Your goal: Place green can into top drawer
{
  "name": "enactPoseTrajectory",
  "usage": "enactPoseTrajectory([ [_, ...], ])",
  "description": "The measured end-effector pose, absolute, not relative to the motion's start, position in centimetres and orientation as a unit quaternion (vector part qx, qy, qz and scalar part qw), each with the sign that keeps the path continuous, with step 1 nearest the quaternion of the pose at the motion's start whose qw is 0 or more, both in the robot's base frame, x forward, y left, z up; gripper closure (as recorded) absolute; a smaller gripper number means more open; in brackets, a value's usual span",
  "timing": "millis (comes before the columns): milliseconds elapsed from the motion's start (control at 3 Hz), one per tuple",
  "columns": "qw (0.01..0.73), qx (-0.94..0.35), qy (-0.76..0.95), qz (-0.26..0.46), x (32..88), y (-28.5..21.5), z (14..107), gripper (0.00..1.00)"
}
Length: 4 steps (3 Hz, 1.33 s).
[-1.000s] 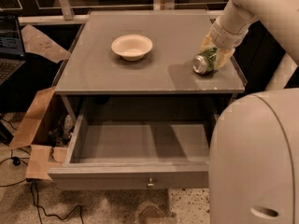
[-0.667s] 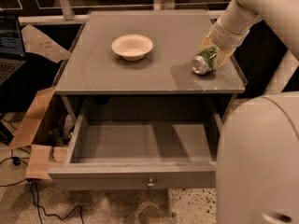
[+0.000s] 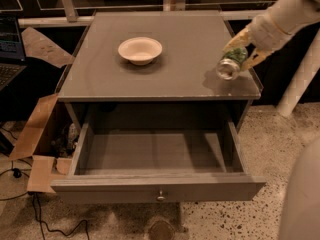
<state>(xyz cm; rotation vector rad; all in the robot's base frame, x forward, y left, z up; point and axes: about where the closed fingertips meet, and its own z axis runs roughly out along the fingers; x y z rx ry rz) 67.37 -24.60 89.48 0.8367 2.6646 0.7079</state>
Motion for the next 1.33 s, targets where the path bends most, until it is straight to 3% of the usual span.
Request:
enactPoseTrajectory([
  [667, 0.093, 0.11, 0.931, 0.335, 61.4, -27.5, 89.6, 1.0],
  [1333, 0.105, 0.063, 0.933, 0.338, 61.4, -27.5, 89.5, 1.0],
])
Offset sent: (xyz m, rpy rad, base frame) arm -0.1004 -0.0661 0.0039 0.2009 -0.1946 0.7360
